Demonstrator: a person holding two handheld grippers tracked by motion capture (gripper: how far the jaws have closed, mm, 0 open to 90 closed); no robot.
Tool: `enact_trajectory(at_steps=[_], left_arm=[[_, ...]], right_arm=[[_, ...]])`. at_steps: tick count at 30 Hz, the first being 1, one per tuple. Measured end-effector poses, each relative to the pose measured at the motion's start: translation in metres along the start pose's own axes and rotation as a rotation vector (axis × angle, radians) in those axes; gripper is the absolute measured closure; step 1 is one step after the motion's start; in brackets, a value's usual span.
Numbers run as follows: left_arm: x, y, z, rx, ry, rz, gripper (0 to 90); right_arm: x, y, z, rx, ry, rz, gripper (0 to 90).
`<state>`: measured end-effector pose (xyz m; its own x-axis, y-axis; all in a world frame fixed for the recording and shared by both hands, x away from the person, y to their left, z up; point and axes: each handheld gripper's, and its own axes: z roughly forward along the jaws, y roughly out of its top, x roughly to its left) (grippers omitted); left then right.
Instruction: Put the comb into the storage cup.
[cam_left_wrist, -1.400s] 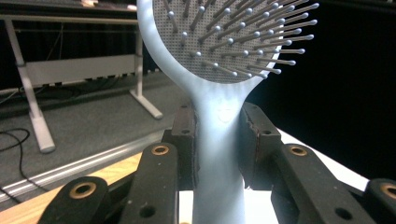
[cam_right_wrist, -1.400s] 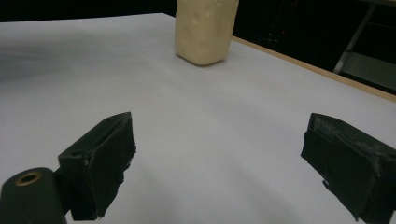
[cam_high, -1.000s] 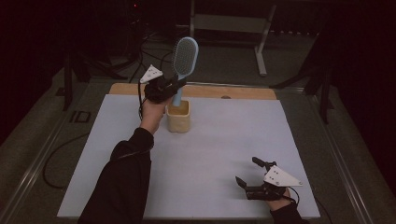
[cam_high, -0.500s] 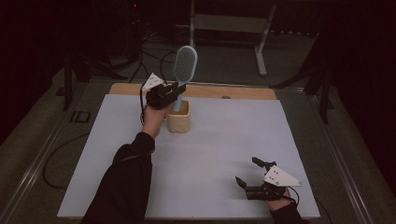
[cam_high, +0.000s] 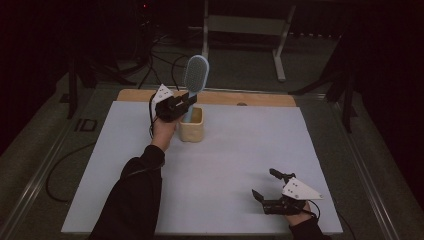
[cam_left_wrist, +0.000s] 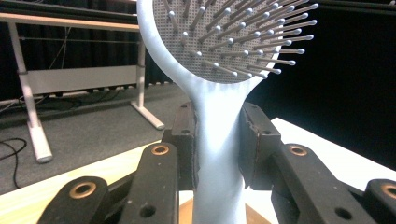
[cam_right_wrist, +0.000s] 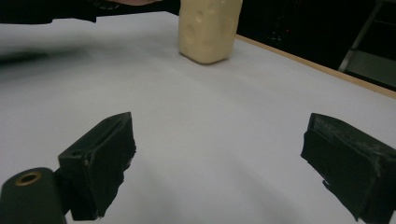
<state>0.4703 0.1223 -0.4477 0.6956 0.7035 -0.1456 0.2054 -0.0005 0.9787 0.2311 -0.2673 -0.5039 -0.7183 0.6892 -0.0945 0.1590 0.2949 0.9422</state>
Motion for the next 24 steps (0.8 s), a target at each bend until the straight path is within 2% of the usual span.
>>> enact_trajectory(at_steps=[2, 4, 9, 11, 14, 15, 16, 17, 18, 19, 22, 24], left_arm=[[-0.002, -0.003, 0.000, 0.004, -0.001, 0.024, 70.1], [-0.003, -0.005, 0.001, 0.014, -0.022, 0.036, 70.1], [-0.009, -0.009, 0.003, 0.067, -0.015, 0.094, 69.8], [-0.010, -0.011, 0.004, 0.079, -0.031, 0.097, 68.2], [-0.010, -0.008, 0.003, 0.094, -0.024, 0.075, 40.5], [-0.010, -0.008, 0.003, 0.093, -0.024, 0.067, 38.5], [-0.007, -0.007, 0.001, 0.087, -0.055, 0.060, 29.9], [-0.007, -0.005, 0.000, 0.083, -0.047, 0.046, 20.2], [-0.006, -0.004, -0.001, 0.084, -0.034, 0.043, 18.7], [-0.004, -0.004, -0.002, 0.082, -0.045, 0.034, 16.2], [-0.001, -0.002, -0.004, 0.089, -0.030, 0.033, 8.1], [0.000, -0.002, -0.005, 0.089, -0.032, 0.031, 5.7]], right_arm=[[0.000, 0.000, 0.000, 0.002, -0.001, 0.001, 8.9], [0.000, 0.000, 0.000, 0.001, 0.000, 0.001, 8.9], [0.000, 0.000, 0.000, 0.003, 0.001, -0.002, 9.0], [0.000, 0.000, 0.001, 0.004, 0.003, -0.004, 9.0], [0.001, 0.000, 0.001, 0.004, 0.003, -0.004, 9.0], [0.001, 0.000, 0.001, 0.004, 0.003, -0.005, 8.9], [0.001, 0.000, 0.001, 0.005, 0.003, -0.006, 8.9], [0.001, 0.000, 0.001, 0.005, 0.004, -0.006, 8.9], [0.001, 0.000, 0.001, 0.004, 0.004, -0.009, 9.0], [0.001, 0.000, 0.001, 0.003, 0.003, -0.008, 8.9], [0.001, 0.000, 0.001, 0.004, 0.003, -0.009, 9.0], [0.001, 0.000, 0.001, 0.005, 0.006, -0.008, 9.0]])
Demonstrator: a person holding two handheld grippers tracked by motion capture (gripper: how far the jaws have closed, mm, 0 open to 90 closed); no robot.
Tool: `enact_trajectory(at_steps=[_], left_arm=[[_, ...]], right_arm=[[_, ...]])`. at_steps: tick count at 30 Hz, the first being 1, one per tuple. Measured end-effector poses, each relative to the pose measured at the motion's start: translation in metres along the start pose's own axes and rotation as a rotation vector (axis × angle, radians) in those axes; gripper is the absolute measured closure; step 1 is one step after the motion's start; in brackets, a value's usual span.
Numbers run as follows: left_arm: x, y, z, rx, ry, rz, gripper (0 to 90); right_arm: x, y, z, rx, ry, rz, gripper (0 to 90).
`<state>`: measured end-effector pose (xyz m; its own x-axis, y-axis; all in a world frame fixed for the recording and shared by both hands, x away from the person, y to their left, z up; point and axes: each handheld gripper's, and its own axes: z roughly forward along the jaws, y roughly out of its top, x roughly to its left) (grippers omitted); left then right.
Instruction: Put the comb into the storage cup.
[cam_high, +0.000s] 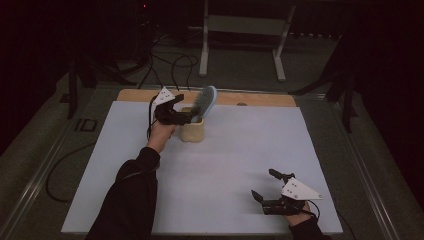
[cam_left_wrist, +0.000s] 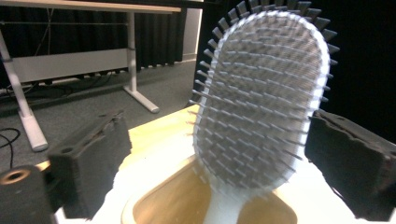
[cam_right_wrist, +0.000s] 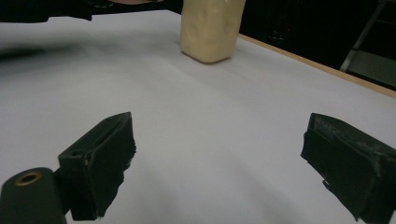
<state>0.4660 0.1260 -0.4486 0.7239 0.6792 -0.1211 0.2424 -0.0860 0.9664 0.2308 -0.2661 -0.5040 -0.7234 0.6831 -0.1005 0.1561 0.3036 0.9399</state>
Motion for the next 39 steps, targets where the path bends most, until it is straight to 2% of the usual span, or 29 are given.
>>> enact_trajectory(at_steps=[5, 6, 11, 14, 19, 26, 39], left_arm=[[0.001, 0.001, 0.000, 0.004, -0.034, -0.019, 0.7], [0.002, 0.001, 0.001, 0.017, -0.056, -0.028, 0.0], [0.000, 0.002, 0.001, 0.035, -0.060, -0.018, 0.0], [-0.002, 0.004, 0.000, 0.059, -0.078, 0.002, 0.0], [-0.003, 0.007, 0.000, 0.086, -0.108, -0.008, 0.0], [-0.004, 0.011, -0.006, 0.122, -0.131, 0.002, 0.0], [-0.006, 0.018, -0.020, 0.154, -0.137, 0.014, 0.0]], right_arm=[[0.000, 0.000, 0.000, 0.001, 0.000, 0.000, 9.0], [0.000, 0.000, 0.000, 0.000, 0.001, -0.001, 8.9], [0.000, 0.000, 0.000, 0.000, 0.000, 0.002, 8.9], [0.000, 0.000, 0.000, -0.001, 0.000, 0.000, 9.0], [0.000, 0.000, 0.000, 0.000, 0.001, 0.001, 8.9], [0.000, 0.000, 0.000, 0.000, 0.000, 0.001, 9.0], [-0.001, -0.001, 0.001, 0.006, -0.002, 0.005, 9.0]])
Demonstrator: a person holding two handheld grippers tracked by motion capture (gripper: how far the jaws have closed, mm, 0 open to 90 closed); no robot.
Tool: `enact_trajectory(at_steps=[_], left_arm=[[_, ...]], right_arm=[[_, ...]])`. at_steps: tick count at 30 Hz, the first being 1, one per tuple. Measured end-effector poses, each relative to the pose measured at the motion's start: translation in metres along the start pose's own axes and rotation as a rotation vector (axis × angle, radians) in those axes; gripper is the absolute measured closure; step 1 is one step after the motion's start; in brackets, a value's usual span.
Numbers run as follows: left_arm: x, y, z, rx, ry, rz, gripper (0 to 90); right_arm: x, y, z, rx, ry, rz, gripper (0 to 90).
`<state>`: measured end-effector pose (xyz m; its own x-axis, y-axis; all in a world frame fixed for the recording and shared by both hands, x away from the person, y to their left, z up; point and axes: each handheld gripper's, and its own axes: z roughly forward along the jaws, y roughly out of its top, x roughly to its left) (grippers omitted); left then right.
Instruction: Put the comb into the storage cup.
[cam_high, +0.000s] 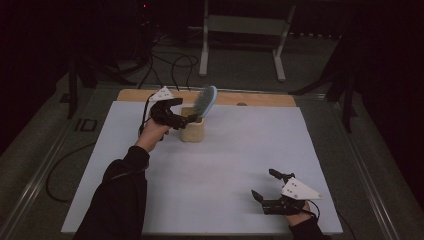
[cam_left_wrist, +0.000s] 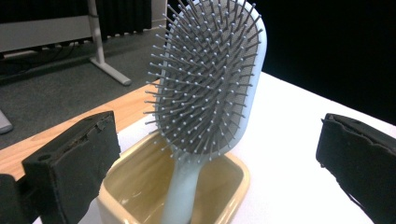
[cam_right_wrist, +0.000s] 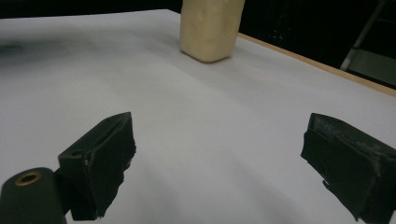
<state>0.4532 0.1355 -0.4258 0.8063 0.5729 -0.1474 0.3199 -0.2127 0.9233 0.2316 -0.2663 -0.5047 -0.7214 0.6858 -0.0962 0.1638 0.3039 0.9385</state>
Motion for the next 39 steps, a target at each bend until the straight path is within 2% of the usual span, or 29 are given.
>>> enact_trajectory(at_steps=[2, 13, 26, 39], left_arm=[[-0.001, 0.001, -0.002, 0.018, -0.001, 0.003, 0.0], [-0.008, 0.001, -0.015, 0.049, -0.018, 0.028, 0.0], [-0.013, -0.001, -0.033, 0.052, -0.017, 0.054, 0.0], [-0.015, -0.012, -0.052, 0.048, -0.014, 0.045, 0.0]], right_arm=[[0.000, 0.000, 0.000, -0.002, 0.002, 0.001, 9.0], [0.000, 0.001, 0.001, -0.007, 0.004, 0.001, 9.0], [0.000, 0.002, 0.001, -0.007, 0.003, -0.001, 9.0], [0.001, 0.002, 0.001, -0.006, 0.004, -0.004, 9.0]])
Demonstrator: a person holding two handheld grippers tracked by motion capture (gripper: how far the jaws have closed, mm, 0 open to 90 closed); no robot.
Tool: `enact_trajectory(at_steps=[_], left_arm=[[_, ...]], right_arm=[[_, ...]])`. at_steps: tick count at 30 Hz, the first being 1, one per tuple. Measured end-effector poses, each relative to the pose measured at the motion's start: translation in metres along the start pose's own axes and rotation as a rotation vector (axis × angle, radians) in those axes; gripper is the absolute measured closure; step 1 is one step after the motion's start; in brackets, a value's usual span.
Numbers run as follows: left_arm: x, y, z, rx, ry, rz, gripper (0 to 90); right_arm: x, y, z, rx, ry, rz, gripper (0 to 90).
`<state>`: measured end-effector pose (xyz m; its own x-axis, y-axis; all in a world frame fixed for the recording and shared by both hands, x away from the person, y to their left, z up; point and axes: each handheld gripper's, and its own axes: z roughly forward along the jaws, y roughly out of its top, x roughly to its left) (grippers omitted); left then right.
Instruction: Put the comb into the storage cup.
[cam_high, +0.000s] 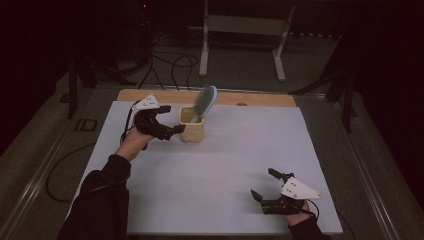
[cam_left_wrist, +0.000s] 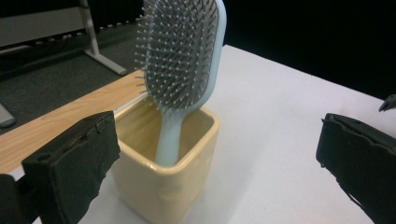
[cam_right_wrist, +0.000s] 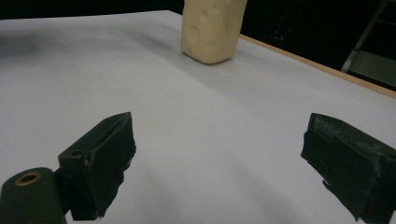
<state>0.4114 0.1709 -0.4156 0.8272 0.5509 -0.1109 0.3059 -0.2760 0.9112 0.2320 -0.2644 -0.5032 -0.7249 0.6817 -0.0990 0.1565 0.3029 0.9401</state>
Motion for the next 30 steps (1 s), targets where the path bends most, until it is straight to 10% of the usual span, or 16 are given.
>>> enact_trajectory(at_steps=[30], left_arm=[[-0.013, -0.036, -0.051, 0.008, 0.015, 0.002, 0.0]], right_arm=[[0.001, 0.000, 0.001, 0.003, 0.001, -0.004, 8.9]])
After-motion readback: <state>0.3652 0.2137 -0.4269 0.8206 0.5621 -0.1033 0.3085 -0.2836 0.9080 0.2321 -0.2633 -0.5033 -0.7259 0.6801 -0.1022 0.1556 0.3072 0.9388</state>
